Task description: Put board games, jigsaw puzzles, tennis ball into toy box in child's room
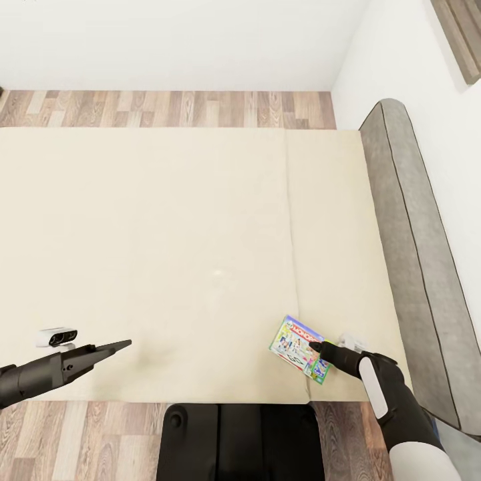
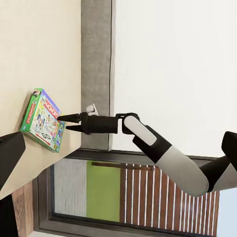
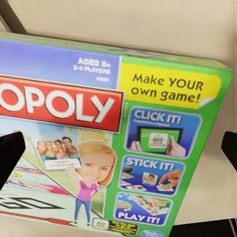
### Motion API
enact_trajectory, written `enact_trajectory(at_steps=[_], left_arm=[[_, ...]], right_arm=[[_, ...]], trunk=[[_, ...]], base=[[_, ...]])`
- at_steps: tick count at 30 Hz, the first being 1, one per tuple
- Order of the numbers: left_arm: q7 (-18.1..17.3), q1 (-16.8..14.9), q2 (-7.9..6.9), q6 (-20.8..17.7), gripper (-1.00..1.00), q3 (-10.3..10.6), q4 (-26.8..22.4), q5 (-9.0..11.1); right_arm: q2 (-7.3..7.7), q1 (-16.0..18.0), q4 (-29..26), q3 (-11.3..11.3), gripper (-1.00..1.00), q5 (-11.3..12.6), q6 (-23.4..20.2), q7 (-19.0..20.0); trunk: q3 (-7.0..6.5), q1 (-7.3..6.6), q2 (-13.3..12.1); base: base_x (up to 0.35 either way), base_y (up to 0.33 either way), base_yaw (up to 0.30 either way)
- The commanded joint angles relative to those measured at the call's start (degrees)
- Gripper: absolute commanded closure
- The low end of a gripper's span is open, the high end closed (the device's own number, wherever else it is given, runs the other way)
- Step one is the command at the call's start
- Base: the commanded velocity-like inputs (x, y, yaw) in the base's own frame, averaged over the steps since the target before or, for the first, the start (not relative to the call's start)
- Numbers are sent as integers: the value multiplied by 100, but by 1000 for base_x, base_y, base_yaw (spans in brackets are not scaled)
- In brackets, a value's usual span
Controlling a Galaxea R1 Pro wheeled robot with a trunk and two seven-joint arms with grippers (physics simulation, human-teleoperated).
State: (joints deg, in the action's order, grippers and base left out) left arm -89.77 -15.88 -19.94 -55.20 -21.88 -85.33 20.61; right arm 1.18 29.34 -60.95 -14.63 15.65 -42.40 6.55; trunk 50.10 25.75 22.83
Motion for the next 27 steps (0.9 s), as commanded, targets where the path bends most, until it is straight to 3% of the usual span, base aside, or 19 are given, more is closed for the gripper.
enact_trajectory(at_steps=[1,27], left_arm=[[-23,0,-2,-61,-100,0,-1,-4],[-23,-1,-2,-61,-100,0,-1,-6]], right_arm=[[0,2,-5,-13,-100,-26,-30,39],[-10,100,199,-22,-100,-66,36,37]], trunk=[[6,3,9],[25,3,9]], base=[[0,0,0],[0,0,0]])
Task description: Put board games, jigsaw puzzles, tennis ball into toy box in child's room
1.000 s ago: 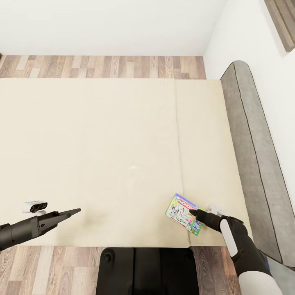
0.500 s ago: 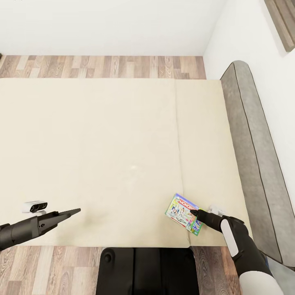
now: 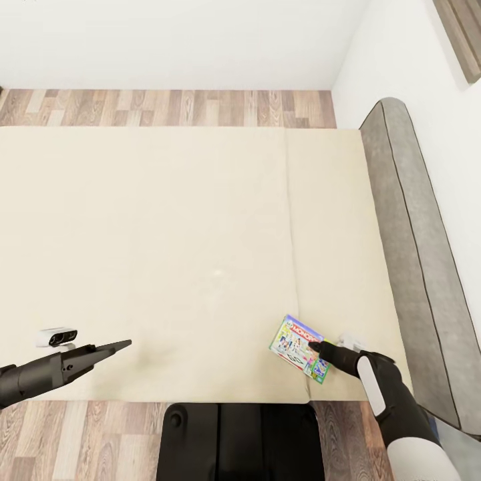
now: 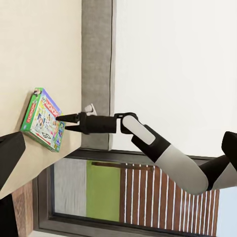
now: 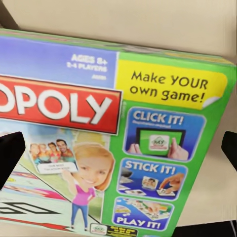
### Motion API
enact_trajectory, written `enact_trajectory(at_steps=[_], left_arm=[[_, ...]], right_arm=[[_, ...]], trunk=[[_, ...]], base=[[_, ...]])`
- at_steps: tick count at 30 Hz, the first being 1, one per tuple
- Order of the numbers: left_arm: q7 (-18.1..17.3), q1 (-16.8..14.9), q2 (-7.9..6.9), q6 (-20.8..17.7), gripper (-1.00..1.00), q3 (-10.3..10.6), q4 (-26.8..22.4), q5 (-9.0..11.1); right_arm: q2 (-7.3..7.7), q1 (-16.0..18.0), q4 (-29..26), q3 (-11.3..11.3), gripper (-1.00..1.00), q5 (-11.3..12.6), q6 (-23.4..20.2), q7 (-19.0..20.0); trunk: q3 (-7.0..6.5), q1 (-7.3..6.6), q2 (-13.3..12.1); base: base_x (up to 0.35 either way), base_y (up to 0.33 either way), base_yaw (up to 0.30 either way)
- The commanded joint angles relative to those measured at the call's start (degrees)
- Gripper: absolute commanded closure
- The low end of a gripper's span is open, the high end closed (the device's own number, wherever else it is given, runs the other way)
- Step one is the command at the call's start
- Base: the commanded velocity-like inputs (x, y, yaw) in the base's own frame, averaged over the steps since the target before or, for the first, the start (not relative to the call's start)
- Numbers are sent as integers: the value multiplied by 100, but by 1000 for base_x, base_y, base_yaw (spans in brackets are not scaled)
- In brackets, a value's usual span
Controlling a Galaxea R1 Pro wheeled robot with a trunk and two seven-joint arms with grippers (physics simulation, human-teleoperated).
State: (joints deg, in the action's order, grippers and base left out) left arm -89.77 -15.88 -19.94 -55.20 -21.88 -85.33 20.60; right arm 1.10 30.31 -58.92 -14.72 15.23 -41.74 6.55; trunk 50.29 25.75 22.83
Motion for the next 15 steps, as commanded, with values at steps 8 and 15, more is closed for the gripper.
enact_trajectory(at_steps=[8,15], left_arm=[[-23,-1,-2,-61,-100,0,-1,-3],[-23,1,-2,-61,-100,0,-1,-3]], right_arm=[[0,95,175,-12,-100,-1,-20,39],[3,124,202,-13,-100,20,-32,40]], trunk=[[31,3,9],[54,3,9]], base=[[0,0,0],[0,0,0]])
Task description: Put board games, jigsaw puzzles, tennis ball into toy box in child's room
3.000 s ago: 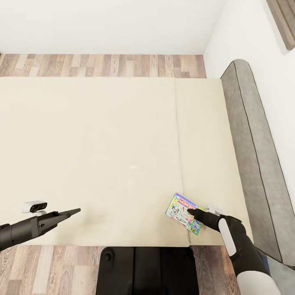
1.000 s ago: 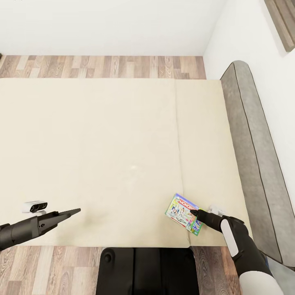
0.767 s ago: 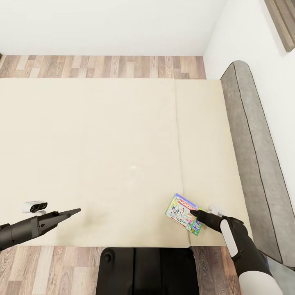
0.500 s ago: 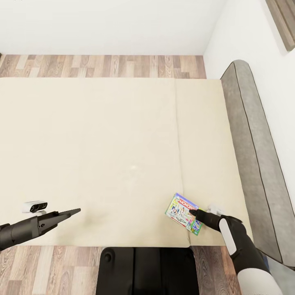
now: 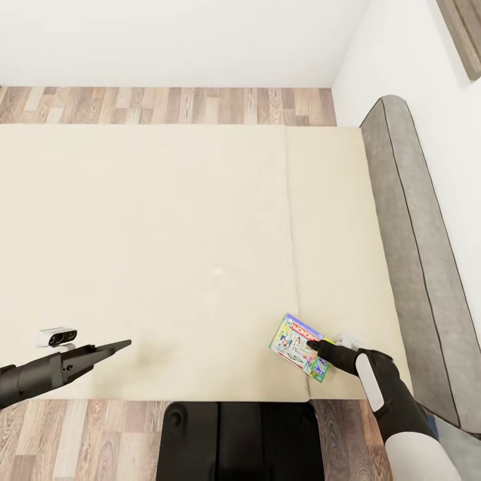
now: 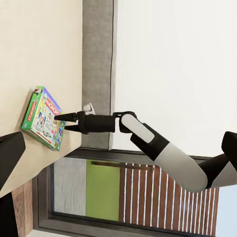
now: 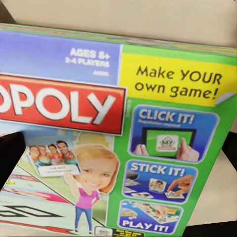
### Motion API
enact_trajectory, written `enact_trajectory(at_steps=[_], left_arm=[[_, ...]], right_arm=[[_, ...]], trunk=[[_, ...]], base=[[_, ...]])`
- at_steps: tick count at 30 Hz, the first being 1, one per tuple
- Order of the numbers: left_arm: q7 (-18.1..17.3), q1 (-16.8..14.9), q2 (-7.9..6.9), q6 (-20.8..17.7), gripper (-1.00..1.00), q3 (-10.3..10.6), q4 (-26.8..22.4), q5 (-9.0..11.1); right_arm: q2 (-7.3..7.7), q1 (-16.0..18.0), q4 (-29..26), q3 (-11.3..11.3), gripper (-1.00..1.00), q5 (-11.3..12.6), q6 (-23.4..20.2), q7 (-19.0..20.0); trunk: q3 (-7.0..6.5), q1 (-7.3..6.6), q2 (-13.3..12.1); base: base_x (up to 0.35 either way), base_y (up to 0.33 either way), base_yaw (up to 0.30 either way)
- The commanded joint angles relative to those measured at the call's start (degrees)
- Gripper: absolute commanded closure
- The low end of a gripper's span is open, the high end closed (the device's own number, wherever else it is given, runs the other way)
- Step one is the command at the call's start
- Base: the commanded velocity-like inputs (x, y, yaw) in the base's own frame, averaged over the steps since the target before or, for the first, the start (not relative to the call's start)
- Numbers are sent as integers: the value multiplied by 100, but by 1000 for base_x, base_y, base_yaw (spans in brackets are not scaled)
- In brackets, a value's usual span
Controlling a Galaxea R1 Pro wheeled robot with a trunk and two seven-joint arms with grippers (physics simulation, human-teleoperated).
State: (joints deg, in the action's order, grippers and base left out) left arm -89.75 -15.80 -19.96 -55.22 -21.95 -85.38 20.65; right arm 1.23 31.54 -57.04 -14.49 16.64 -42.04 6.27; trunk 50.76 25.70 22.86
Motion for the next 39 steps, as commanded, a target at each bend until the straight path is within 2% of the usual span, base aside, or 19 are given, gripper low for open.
enact_trajectory(at_steps=[1,39], left_arm=[[-25,-9,1,-59,-100,4,3,-10],[-25,-11,1,-59,-100,-3,3,-12]], right_arm=[[-10,4,15,-35,-100,-120,-3,67],[-76,103,-259,11,-100,-126,-110,197]], trunk=[[10,9,6],[64,9,6]], base=[[0,0,0],[0,0,0]])
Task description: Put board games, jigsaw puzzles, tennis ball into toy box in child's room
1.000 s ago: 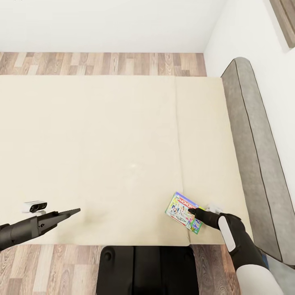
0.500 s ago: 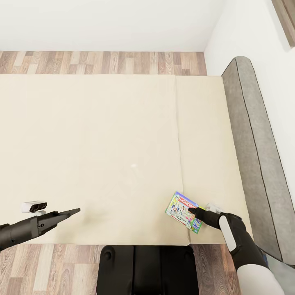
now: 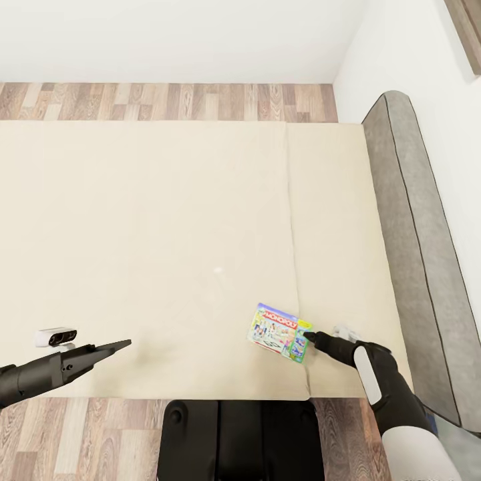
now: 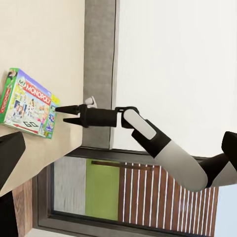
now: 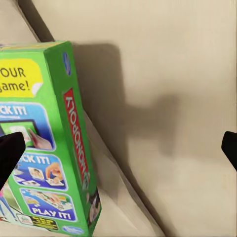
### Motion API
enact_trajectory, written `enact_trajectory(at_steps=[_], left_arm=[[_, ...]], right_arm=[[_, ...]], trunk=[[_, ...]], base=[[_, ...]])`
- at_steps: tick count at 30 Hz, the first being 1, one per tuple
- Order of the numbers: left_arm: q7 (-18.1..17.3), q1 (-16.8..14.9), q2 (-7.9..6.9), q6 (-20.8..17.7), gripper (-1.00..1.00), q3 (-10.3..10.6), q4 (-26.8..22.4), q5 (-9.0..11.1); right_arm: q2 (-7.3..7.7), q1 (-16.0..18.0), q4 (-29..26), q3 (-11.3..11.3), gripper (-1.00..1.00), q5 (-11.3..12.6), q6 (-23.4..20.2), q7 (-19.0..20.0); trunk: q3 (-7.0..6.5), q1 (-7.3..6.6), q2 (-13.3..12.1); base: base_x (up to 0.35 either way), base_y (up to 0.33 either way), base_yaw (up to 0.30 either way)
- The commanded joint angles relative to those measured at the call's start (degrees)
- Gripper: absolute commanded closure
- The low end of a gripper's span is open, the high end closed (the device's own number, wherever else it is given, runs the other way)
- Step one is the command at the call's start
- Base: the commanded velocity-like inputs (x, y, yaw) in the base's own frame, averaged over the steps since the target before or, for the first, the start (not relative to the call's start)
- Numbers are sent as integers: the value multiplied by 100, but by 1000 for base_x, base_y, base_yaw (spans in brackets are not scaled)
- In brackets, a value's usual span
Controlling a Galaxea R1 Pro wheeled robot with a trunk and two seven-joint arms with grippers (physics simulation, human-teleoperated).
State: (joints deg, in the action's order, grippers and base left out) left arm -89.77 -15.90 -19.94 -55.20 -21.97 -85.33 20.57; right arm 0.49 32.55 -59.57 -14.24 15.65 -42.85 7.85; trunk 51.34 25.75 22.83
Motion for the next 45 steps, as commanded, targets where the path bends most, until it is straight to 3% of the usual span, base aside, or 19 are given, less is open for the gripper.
enact_trajectory(at_steps=[1,24,35,45], left_arm=[[-23,-1,-2,-61,-100,0,-1,-4],[-23,-1,-2,-61,-100,0,-1,-1],[-23,-1,-2,-61,-100,0,-1,-2],[-23,-1,-2,-61,-100,0,-1,-2]], right_arm=[[-3,5,-4,-12,-100,-27,-30,43],[-28,39,-2,9,-100,-27,-37,59],[-278,121,-2,37,-100,-34,-48,57],[-343,135,17,268,-100,-35,-48,21]], trunk=[[6,3,9],[-98,3,9],[-105,3,9],[-105,3,9]], base=[[0,0,0],[0,0,-33],[0,0,-5],[0,0,0]])
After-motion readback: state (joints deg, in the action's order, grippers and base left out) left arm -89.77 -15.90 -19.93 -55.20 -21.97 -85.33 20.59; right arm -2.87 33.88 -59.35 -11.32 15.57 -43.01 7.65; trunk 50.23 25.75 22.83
